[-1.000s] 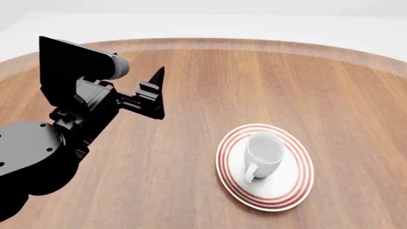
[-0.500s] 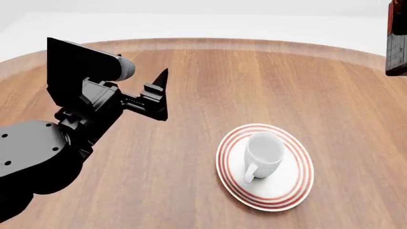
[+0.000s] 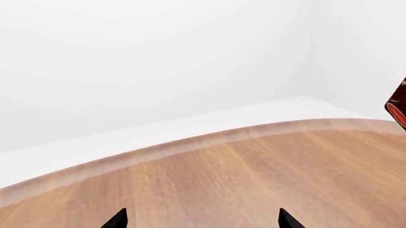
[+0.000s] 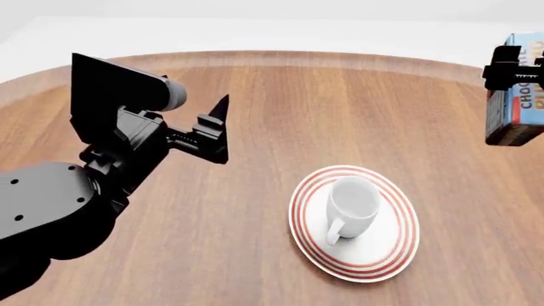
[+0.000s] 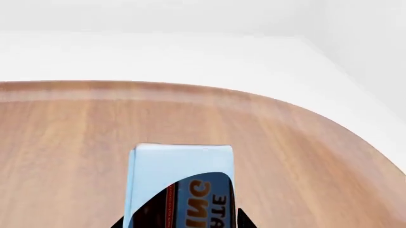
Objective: Pick up the white mug and put it on the plate, and put the chocolate pudding to the right of the plate.
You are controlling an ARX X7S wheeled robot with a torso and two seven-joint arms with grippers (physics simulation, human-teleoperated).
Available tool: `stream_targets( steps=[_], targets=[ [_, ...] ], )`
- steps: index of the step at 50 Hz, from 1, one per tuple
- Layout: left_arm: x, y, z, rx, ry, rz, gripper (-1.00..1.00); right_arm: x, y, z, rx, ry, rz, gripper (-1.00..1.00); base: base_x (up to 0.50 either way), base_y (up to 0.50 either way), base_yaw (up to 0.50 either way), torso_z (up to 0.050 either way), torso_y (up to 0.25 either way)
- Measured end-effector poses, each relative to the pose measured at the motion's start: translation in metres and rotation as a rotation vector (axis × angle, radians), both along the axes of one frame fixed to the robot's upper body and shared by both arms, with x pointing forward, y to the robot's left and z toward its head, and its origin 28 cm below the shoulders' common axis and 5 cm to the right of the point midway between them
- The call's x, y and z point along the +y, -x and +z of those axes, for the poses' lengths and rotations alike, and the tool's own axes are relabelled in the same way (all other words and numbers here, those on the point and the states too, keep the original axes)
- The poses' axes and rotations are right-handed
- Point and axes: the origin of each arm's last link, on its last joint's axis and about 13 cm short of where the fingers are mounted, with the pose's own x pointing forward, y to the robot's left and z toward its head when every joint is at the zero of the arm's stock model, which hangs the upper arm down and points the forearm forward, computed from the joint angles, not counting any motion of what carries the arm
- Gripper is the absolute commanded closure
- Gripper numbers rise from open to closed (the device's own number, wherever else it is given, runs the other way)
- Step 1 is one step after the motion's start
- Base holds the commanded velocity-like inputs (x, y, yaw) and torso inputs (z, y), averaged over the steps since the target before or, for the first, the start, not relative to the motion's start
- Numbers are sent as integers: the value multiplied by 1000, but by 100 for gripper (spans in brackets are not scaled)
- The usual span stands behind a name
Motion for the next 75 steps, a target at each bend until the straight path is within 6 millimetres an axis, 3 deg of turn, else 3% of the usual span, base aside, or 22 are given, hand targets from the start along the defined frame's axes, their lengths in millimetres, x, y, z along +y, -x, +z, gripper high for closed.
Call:
stream_targets(
  steps=[25,75],
  targets=[
    [-1,-1,-3,7,0,-6,-100,7,-4,-42,150,0,66,100,0,0,0,0,0],
    [-3,-1,-7,19,-2,-11,-100,-11,21,-115,351,17,32,100,0,0,0,0,0]
  ],
)
